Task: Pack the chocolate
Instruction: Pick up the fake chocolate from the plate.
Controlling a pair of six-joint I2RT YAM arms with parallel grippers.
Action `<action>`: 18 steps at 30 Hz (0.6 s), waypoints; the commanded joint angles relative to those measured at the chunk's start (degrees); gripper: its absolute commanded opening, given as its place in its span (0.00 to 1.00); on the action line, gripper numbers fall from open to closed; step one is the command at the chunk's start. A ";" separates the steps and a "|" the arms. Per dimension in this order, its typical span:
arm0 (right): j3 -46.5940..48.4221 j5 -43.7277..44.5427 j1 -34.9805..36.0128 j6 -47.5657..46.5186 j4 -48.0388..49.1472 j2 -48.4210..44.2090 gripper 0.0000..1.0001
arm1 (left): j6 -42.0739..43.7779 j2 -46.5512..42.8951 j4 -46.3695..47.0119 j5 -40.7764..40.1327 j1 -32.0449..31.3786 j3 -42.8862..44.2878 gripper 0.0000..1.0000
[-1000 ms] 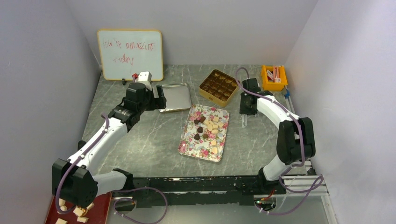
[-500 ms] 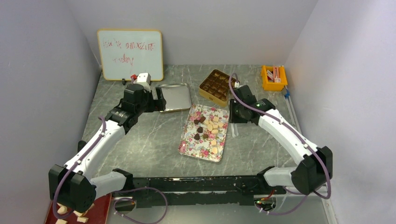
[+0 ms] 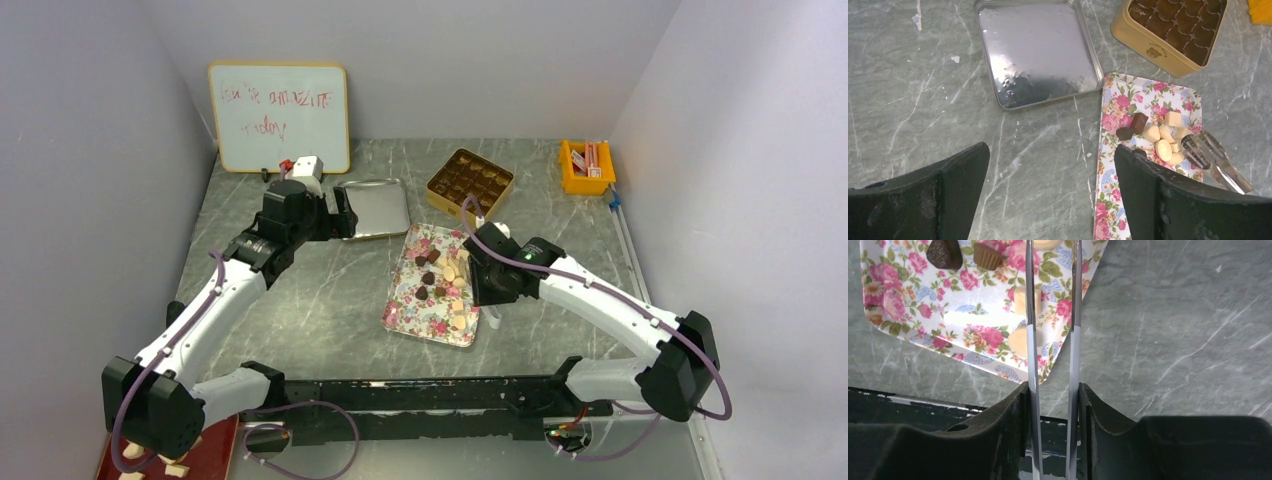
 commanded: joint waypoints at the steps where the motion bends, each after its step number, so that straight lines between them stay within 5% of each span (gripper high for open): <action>1: 0.98 2.86 3.89 4.41 -1.46 -0.69 0.39 | -0.91 -2.12 -0.01 1.05 0.17 1.23 1.00; 18: 1.49 5.56 11.75 8.73 -2.84 1.76 0.39 | -1.18 -2.31 0.42 1.14 0.16 0.45 1.00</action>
